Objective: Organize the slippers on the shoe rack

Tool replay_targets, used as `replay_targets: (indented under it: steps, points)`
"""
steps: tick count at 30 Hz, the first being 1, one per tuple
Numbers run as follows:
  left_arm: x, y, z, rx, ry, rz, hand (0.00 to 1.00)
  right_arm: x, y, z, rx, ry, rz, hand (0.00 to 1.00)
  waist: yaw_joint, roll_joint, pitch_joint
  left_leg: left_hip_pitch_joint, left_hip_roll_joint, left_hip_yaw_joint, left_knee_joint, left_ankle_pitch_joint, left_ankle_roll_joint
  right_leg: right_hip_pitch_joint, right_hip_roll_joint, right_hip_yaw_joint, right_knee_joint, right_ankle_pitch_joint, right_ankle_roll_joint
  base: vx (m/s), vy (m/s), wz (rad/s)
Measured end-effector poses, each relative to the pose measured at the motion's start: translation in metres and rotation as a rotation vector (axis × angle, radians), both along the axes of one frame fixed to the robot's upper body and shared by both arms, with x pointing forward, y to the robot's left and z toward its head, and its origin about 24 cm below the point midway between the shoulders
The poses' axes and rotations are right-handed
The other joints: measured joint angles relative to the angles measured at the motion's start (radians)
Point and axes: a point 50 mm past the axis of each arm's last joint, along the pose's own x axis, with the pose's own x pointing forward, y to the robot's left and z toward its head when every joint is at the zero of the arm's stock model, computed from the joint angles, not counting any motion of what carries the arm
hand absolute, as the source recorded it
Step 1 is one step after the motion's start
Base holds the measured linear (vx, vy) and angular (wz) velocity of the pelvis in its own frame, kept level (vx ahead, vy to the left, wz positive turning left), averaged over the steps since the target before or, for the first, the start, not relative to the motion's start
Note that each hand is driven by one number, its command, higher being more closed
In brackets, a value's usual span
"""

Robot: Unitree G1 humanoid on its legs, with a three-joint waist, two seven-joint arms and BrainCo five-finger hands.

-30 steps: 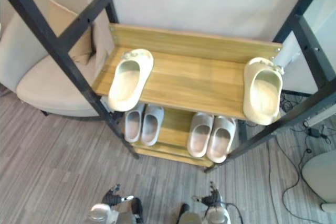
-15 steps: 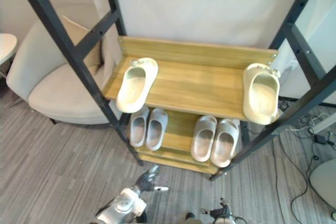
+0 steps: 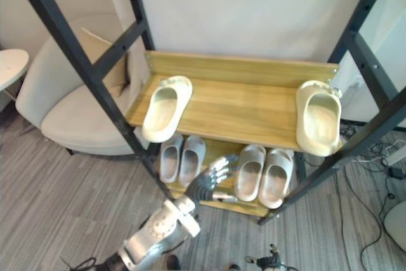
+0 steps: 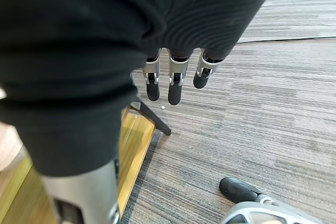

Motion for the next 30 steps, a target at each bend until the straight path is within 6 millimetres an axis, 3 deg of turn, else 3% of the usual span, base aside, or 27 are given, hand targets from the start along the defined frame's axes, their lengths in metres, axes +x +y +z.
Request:
replay_targets:
  steps: [5, 10, 13, 14, 16, 22, 30]
  points:
    - [0.032, 0.014, 0.050, -0.085, -0.169, 0.132, 0.00, -0.006, -0.001, -0.003, -0.001, 0.032, 0.010, 0.00, -0.001, -0.002, -0.014, 0.000, 0.002, 0.010, 0.000, 0.000, 0.000, 0.000, 0.000, 0.012, -0.013, 0.012, 0.002, -0.01, 0.008, -0.06]
    - [0.050, 0.029, 0.098, -0.164, -0.340, 0.217, 0.00, -0.018, -0.001, -0.006, 0.009, 0.070, 0.004, 0.00, -0.002, -0.007, -0.023, 0.000, 0.002, 0.013, 0.000, 0.000, 0.000, -0.001, -0.003, 0.015, -0.012, 0.015, 0.005, 0.00, 0.002, -0.01]
    - [0.063, 0.042, 0.110, -0.133, -0.401, 0.271, 0.00, -0.019, 0.000, -0.006, 0.026, 0.081, 0.009, 0.00, -0.010, -0.009, -0.029, 0.000, -0.001, 0.014, 0.000, 0.000, 0.000, 0.000, -0.002, 0.014, -0.014, 0.016, 0.004, 0.00, 0.000, 0.00]
    - [0.066, 0.045, 0.110, -0.120, -0.404, 0.281, 0.00, -0.019, 0.000, -0.006, 0.028, 0.081, 0.010, 0.00, -0.010, -0.009, -0.029, 0.000, -0.002, 0.014, 0.000, 0.000, 0.000, 0.000, -0.001, 0.014, -0.014, 0.016, 0.004, 0.00, 0.000, 0.00]
    - [0.087, 0.066, 0.103, -0.034, -0.386, 0.372, 0.00, -0.014, 0.001, -0.006, 0.036, 0.070, 0.016, 0.00, -0.027, -0.009, -0.029, 0.001, 0.000, 0.016, 0.000, 0.000, 0.000, -0.001, 0.001, 0.013, -0.018, 0.019, 0.000, -0.01, 0.000, -0.03]
    - [0.122, 0.116, 0.093, 0.154, -0.337, 0.548, 0.00, -0.013, 0.000, -0.006, 0.055, 0.066, -0.010, 0.00, -0.040, -0.010, -0.026, -0.002, 0.000, 0.023, 0.000, 0.000, 0.000, -0.001, 0.003, 0.013, -0.035, 0.029, -0.002, 0.01, -0.001, -0.04]
    - [0.141, 0.161, 0.100, 0.314, -0.353, 0.707, 0.00, -0.008, 0.003, -0.005, 0.077, 0.054, -0.010, 0.00, -0.045, -0.015, 0.004, -0.004, -0.001, 0.026, 0.000, -0.001, -0.002, -0.003, 0.003, 0.016, -0.037, 0.029, -0.002, 0.00, 0.000, 0.00]
